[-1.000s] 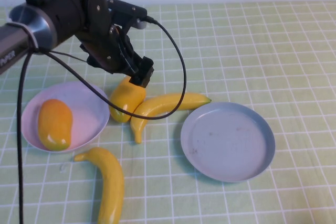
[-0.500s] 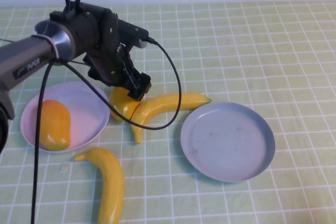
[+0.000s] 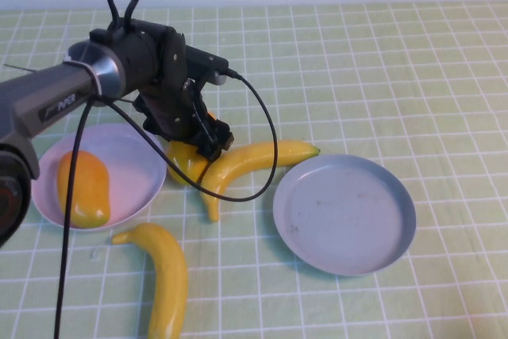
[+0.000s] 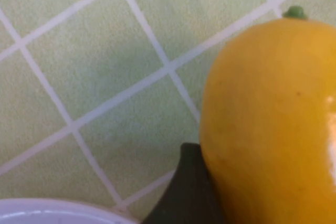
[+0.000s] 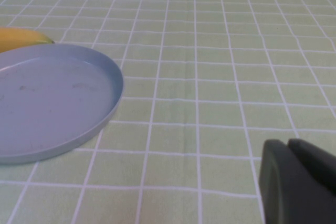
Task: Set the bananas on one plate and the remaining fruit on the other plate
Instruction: Put one type of fruit in the left plate
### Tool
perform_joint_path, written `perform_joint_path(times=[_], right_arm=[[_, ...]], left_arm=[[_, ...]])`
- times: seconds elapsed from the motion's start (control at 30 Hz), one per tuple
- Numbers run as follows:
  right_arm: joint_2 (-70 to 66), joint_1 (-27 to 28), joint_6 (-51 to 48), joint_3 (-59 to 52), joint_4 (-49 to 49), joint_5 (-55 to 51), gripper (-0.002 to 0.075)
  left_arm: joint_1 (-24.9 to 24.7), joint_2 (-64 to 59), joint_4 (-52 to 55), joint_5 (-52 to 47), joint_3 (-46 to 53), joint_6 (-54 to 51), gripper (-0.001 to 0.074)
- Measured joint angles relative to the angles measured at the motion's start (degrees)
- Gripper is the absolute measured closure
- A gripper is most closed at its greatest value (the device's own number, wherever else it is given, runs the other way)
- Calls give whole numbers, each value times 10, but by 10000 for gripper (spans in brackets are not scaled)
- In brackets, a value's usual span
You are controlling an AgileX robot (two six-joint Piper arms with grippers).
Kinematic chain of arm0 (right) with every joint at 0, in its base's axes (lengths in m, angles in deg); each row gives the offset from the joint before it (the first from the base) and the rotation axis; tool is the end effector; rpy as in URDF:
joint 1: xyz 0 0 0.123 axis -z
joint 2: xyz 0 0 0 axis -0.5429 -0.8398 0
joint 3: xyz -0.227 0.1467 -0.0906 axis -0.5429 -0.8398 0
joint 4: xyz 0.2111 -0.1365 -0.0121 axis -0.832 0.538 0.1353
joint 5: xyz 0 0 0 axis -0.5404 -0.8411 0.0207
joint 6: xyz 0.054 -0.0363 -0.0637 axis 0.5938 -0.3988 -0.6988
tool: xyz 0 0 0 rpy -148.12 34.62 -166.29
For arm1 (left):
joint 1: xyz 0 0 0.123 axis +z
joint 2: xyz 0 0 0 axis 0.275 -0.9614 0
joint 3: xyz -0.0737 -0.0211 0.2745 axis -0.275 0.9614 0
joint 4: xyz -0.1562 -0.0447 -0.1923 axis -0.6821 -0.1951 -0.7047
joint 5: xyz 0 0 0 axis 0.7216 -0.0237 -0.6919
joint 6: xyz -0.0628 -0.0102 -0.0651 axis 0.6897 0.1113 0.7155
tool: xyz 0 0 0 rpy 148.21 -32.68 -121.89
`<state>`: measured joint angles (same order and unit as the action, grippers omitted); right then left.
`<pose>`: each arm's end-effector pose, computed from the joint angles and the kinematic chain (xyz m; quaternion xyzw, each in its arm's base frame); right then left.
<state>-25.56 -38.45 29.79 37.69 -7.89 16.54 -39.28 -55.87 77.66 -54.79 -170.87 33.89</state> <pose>0.0524 0.0087 0.1744 -0.0485 0.7947 0.0469 0.6033 0.4208 -0.1808 0.1889 0.2740 0.9461 -0.0185 0.1716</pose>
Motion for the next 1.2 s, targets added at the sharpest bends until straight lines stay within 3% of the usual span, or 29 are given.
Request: perform_joint_path(times=[0.17,0.47,0.6,0.93,1.2], right_arm=[[0,0,0,0,0,0,743],[0,0,0,0,0,0,743],[0,0,0,0,0,0,743],[0,0,0,0,0,0,743],[0,0,0,0,0,0,743]], left_arm=[[0,-1,-16,-26,-41,0,200],[0,-1,-22,-184,-197,0,200],[0,9,-22,-202,-216,1,200],[0,150,-15,-208,-93,28,200],[-1,199,73,-194,66,98,200]])
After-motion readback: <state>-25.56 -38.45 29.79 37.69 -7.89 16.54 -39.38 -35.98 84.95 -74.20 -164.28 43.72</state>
